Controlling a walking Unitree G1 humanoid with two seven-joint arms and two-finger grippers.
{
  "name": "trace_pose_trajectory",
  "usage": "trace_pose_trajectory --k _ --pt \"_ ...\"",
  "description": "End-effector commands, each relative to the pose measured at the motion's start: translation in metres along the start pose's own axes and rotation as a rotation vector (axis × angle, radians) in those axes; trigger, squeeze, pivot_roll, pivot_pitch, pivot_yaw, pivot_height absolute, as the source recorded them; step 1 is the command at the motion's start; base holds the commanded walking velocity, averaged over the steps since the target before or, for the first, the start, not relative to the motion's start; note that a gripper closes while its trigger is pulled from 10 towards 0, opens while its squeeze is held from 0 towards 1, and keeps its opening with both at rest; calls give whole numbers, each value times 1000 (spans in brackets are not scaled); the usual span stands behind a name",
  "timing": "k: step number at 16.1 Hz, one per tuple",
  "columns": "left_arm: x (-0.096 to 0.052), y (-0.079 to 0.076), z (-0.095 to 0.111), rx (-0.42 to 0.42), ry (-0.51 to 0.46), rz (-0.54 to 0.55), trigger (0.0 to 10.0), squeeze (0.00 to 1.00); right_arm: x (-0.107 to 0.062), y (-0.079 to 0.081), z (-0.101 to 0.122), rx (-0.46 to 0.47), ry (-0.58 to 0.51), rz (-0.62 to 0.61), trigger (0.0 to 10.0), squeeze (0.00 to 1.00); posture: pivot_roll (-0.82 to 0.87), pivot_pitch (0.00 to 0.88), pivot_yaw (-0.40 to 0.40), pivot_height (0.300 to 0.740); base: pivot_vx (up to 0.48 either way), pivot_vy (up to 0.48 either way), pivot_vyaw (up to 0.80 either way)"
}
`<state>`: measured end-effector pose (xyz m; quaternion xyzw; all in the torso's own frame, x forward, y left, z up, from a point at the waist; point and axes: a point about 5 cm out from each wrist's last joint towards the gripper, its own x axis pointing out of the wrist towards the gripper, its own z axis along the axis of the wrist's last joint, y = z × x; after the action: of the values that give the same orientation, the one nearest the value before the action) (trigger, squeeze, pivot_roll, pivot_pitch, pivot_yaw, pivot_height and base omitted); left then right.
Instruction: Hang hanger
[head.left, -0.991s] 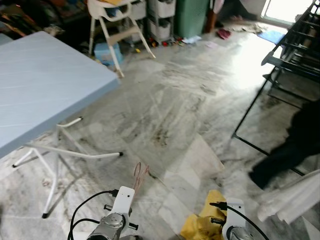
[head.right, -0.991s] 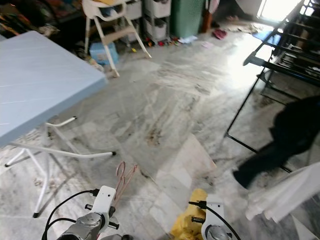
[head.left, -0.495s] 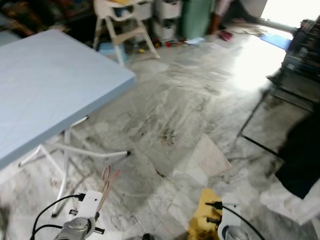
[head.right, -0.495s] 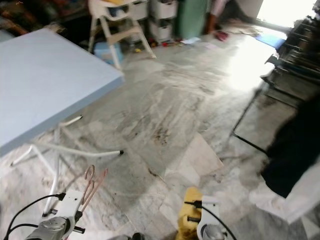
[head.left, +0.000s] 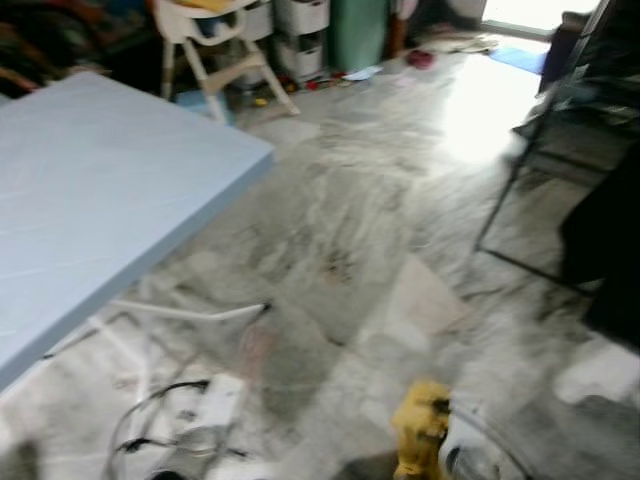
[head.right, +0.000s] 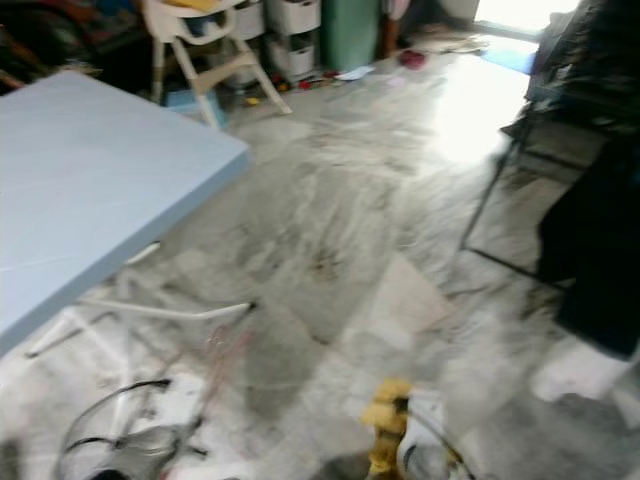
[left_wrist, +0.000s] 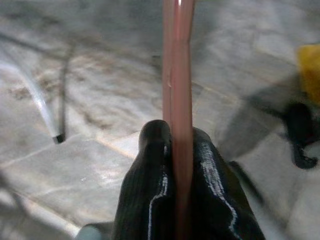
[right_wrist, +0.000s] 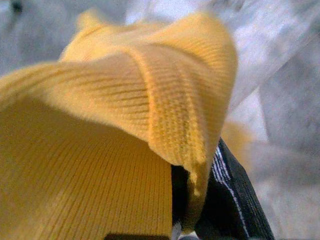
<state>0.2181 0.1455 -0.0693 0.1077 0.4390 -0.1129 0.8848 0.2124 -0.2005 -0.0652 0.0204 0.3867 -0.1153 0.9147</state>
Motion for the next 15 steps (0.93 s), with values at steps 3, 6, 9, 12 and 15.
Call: trace_pose_trajectory --k 3,6,9,12,15 --pt "3 -19 22 33 -65 12 10000 0 7 -6 58 62 -199 -38 10000 0 -145 67 71 740 0 0 0" --pt "4 -29 22 50 -69 9 10000 0 8 0 75 45 -253 -25 10000 0 -142 65 66 740 0 0 0" --pt "4 -54 25 48 -69 -11 10000 0 8 6 68 25 -236 -3 10000 0 -141 67 65 740 0 0 0" --pt "4 -22 20 -27 -52 52 10000 0 6 13 45 38 -156 27 10000 0 -139 70 62 740 0 0 0" --pt "4 -33 19 -150 9 72 10000 0 1 25 11 -3 -25 116 10000 0 -131 71 46 740 0 0 0"
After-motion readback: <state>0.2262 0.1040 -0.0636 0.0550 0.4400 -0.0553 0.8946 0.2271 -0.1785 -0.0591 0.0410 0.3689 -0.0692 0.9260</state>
